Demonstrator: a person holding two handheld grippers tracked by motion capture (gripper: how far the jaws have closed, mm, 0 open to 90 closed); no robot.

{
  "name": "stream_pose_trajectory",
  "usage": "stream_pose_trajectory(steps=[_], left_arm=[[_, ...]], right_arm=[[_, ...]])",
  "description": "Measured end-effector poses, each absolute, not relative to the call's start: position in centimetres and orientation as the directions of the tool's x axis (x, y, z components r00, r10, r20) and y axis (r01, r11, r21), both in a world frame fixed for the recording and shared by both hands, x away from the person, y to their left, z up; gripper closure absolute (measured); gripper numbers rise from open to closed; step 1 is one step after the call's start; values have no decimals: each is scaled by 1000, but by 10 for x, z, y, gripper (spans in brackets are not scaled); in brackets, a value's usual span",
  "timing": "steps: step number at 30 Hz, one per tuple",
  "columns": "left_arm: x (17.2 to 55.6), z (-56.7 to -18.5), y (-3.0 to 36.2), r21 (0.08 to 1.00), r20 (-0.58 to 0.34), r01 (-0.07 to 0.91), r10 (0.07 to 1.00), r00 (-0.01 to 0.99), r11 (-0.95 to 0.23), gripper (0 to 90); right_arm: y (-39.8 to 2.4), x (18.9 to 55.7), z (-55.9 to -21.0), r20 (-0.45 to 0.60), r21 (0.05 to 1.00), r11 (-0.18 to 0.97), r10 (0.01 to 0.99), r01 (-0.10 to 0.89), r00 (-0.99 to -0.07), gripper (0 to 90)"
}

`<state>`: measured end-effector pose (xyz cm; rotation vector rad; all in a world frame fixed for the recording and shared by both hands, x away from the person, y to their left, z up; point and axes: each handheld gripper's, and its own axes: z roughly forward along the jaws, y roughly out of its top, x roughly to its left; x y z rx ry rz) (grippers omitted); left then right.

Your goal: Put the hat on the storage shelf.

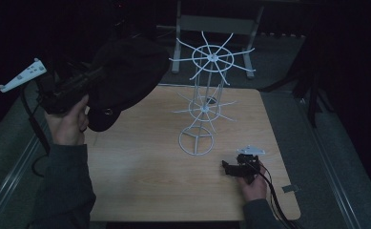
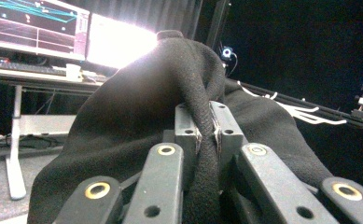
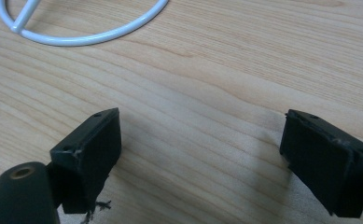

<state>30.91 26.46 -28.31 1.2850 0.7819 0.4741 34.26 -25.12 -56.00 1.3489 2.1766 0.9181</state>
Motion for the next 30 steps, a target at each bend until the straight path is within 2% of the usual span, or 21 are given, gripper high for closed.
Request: stream_pose_trajectory(steps=[30], left_arm=[[308, -282, 268, 947, -274, 73, 673, 687, 312, 844]], right_arm=[[-251, 342, -560, -8, 720, 313, 896, 620, -444, 125]])
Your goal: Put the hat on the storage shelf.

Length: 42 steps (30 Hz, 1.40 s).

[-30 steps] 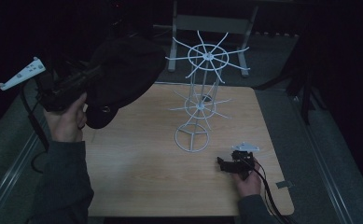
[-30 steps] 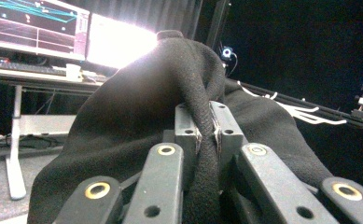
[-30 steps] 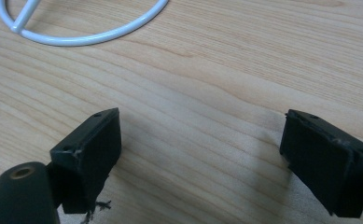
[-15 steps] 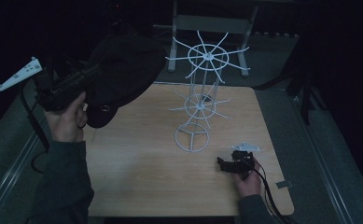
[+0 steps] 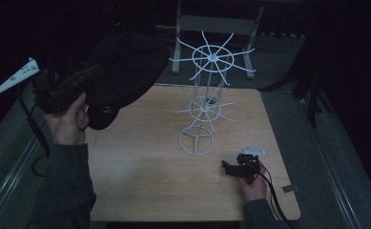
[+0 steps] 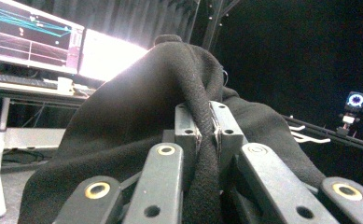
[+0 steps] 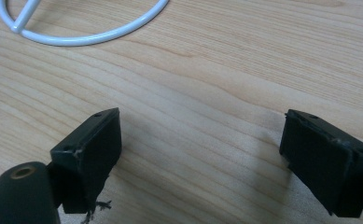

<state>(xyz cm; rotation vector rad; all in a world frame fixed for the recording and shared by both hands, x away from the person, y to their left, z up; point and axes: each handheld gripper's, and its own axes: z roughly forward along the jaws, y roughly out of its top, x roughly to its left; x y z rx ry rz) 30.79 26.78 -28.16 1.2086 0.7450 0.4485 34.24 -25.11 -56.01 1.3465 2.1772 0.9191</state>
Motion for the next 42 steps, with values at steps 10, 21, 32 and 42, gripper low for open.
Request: stream_pose_trajectory(steps=[10, 21, 32, 42], left_arm=[[308, -280, 268, 941, -280, 62, 665, 692, 331, 844], [306, -278, 270, 934, -281, 43, 655, 702, 355, 844], [305, -272, 264, 936, -265, 31, 644, 718, 350, 844], [304, -268, 258, 933, -257, 27, 614, 746, 358, 844]], right_arm=[[-251, 342, -560, -8, 720, 313, 896, 619, -444, 125], [-251, 342, -560, -8, 720, 313, 896, 619, -444, 125], [-251, 342, -560, -8, 720, 313, 896, 620, -444, 125], [-251, 342, -560, -9, 719, 315, 896, 620, -445, 125]])
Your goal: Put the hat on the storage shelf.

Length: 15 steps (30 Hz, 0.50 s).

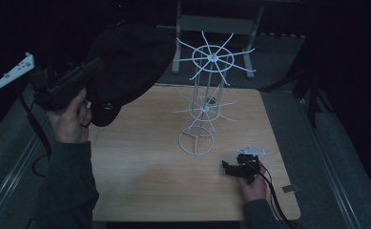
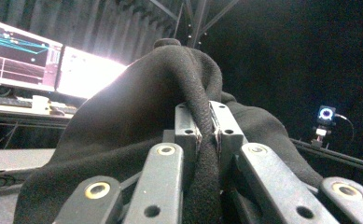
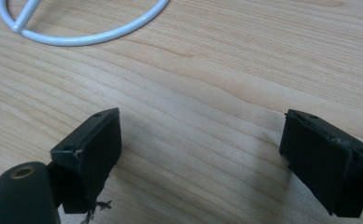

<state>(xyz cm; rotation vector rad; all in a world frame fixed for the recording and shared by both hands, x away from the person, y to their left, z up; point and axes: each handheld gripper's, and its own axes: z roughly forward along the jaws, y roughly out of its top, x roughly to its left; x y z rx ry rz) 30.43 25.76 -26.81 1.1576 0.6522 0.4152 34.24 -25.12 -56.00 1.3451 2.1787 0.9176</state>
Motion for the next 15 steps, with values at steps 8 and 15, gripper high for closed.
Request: stream_pose_trajectory(steps=[8, 15], left_arm=[[310, -269, 245, 942, -248, 45, 599, 761, 333, 844], [318, -273, 236, 944, -257, 73, 582, 772, 321, 844]], right_arm=[[-251, 342, -560, -9, 719, 315, 895, 619, -445, 125], [-251, 342, -560, -9, 719, 315, 895, 619, -445, 125]])
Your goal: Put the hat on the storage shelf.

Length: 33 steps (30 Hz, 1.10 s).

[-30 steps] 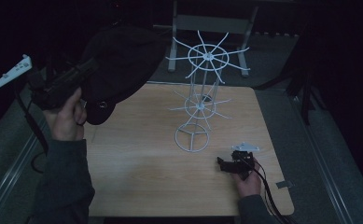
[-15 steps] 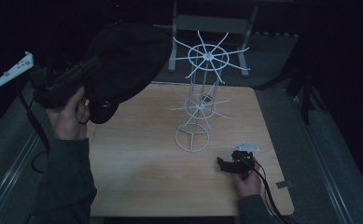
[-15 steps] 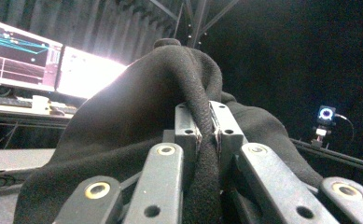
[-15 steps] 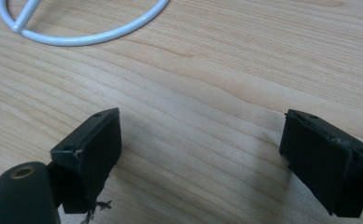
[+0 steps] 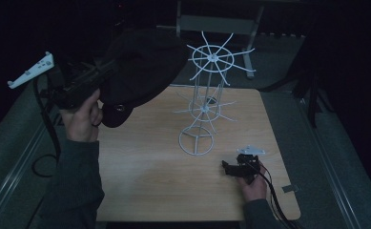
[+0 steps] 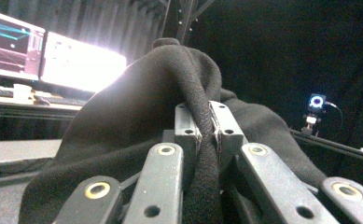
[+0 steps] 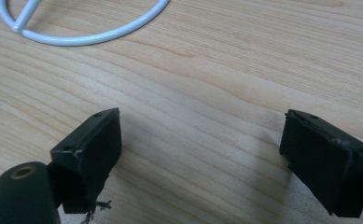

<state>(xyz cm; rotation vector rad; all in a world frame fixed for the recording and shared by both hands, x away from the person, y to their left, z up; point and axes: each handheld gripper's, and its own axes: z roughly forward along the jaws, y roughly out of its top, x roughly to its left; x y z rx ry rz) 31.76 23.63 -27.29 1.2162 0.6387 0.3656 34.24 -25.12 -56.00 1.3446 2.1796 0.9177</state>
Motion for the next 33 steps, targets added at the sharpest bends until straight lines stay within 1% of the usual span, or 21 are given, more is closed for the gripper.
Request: stream_pose_trajectory(steps=[6, 12, 18, 33], left_arm=[[323, -276, 229, 951, -253, 94, 573, 779, 293, 843], [325, -281, 219, 971, -215, 106, 594, 775, 214, 842], [329, -286, 214, 979, -201, 130, 599, 775, 160, 839], [335, -304, 200, 981, -158, 194, 617, 771, 9, 788]], right_arm=[[-251, 342, -560, -9, 720, 316, 894, 618, -448, 125], [-251, 342, -560, -7, 720, 315, 894, 619, -447, 126], [-251, 342, -560, -7, 720, 315, 895, 619, -447, 125], [-251, 342, -560, -8, 720, 316, 894, 618, -448, 125]])
